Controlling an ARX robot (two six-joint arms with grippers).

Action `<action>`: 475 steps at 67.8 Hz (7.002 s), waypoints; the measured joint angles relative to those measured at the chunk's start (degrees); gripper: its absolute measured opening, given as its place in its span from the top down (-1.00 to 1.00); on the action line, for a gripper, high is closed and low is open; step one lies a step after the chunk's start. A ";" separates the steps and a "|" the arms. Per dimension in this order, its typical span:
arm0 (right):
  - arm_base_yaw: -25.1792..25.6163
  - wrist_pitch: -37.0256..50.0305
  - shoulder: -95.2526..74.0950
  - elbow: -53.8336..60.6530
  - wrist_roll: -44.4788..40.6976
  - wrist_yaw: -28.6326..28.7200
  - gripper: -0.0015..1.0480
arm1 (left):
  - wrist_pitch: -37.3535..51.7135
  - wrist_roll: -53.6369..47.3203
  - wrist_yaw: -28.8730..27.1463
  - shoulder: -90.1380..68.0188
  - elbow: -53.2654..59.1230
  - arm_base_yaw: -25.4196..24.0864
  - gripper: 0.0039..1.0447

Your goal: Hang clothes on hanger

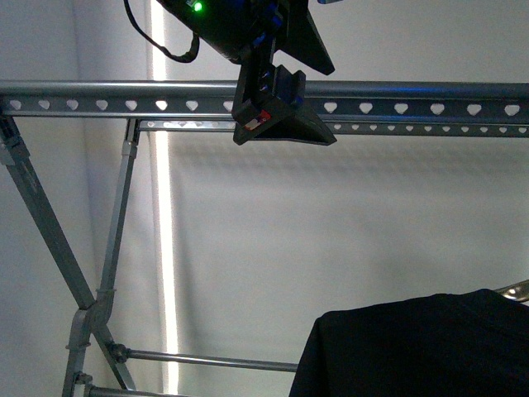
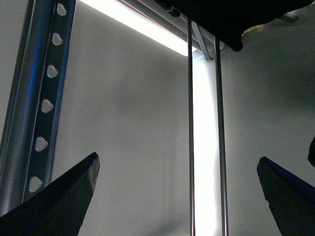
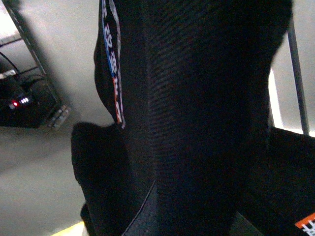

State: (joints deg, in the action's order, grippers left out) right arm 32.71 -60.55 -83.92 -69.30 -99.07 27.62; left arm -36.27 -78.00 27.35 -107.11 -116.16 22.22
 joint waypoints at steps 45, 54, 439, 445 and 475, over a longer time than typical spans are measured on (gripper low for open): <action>4.09 -7.87 0.55 -10.78 15.80 15.23 0.87 | 0.00 0.00 0.02 0.09 -0.02 0.17 -0.88; 4.15 -1.86 2.16 -7.98 19.15 14.69 0.87 | 0.00 0.00 0.02 0.09 -0.02 0.17 -0.88; -32.52 73.88 70.66 68.98 99.08 -27.52 0.95 | 67.45 78.38 -32.76 59.95 100.69 -16.59 0.94; -32.54 72.59 72.15 68.98 99.08 -27.54 0.95 | 67.45 78.38 -32.02 62.25 103.16 -17.40 0.94; -32.54 60.63 83.62 68.94 99.08 -27.54 0.95 | 63.10 78.20 -27.50 75.45 111.51 -22.05 0.94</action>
State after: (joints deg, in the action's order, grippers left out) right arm 0.16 0.08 -0.30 -0.36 0.01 0.08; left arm 26.83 0.21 -0.14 -31.66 -4.64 0.16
